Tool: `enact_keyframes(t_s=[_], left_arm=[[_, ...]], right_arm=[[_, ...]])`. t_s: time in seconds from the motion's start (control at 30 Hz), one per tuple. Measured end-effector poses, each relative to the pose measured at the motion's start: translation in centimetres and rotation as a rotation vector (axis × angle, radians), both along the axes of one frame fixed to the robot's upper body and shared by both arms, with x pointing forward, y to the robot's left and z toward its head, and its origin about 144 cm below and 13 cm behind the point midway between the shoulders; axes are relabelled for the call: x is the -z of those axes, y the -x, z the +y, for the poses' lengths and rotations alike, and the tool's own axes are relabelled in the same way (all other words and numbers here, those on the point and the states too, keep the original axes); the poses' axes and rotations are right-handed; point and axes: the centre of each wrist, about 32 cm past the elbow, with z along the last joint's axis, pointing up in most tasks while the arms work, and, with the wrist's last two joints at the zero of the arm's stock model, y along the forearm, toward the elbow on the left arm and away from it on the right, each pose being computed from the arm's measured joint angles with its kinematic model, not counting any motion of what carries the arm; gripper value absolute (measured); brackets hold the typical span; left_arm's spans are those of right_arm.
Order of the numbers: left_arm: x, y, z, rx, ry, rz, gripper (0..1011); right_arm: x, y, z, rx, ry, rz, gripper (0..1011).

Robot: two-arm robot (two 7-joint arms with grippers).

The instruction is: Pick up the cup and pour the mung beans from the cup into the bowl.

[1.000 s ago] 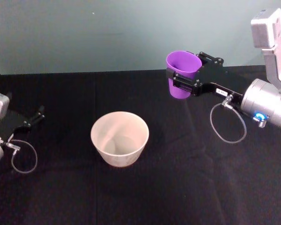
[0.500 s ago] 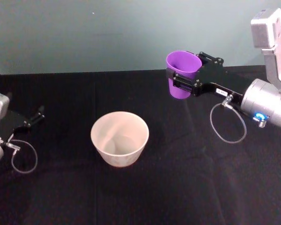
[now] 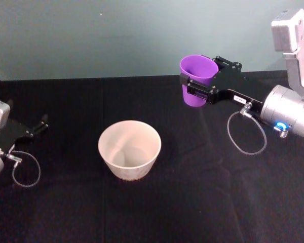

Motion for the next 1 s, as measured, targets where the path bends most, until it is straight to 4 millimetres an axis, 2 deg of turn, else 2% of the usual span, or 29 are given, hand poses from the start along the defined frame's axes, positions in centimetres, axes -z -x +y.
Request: enact_keyframes(t_s=[1.0], left_arm=[[0.0, 0.0, 0.0, 0.0, 0.0, 0.0, 1000]], right_arm=[[0.0, 0.0, 0.0, 0.0, 0.0, 0.0, 722]])
